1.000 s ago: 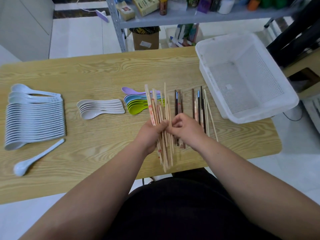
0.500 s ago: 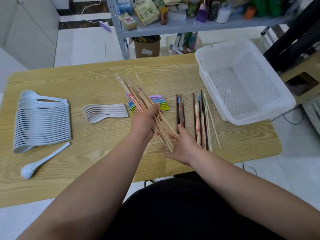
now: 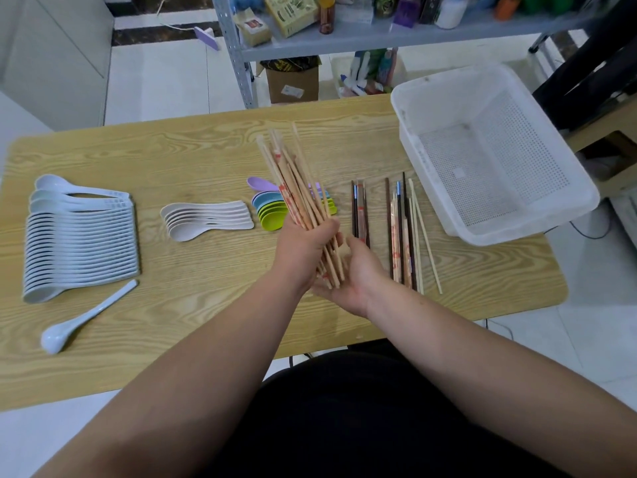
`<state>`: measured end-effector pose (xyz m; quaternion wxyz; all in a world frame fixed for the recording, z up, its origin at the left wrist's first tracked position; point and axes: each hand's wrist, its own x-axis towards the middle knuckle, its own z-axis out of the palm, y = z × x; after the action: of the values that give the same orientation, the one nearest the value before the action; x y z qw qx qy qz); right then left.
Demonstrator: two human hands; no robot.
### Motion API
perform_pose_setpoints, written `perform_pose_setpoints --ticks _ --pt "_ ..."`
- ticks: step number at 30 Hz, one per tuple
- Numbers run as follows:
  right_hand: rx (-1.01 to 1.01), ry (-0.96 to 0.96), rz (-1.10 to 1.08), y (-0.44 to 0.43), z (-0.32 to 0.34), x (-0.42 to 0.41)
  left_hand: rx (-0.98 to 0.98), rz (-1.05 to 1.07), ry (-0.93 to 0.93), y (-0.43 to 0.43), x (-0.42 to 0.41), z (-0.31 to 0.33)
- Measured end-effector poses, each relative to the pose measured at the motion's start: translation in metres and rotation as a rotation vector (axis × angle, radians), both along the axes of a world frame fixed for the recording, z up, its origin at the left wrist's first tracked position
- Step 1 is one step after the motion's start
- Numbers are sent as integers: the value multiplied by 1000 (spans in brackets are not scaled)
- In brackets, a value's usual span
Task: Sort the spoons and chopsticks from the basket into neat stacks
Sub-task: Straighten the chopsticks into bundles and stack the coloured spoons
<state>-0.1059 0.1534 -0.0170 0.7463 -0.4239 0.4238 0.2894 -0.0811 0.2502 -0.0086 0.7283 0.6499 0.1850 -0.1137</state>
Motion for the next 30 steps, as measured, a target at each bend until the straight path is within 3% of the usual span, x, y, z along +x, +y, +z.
perform_pose_setpoints --ticks 2,6,9,12,18,25,30 --pt "-112 -103 105 -6 -2 6 79 -37 -29 3 0 2" --pt "-349 -558 219 -22 15 25 371 -226 -72 10 -9 -10" --pt "-373 -868 232 -24 32 35 399 -338 -112 12 -14 -32" --pt "-491 -1073 223 -20 39 38 381 -319 -127 7 -15 -48" --pt "-819 -1229 268 -6 12 31 404 -342 -126 5 -10 -78" --pt "-830 -1253 239 0 -13 19 510 -427 -207 12 -15 -86" --pt "-825 -1230 268 7 -14 18 487 -430 -143 9 -16 -71"
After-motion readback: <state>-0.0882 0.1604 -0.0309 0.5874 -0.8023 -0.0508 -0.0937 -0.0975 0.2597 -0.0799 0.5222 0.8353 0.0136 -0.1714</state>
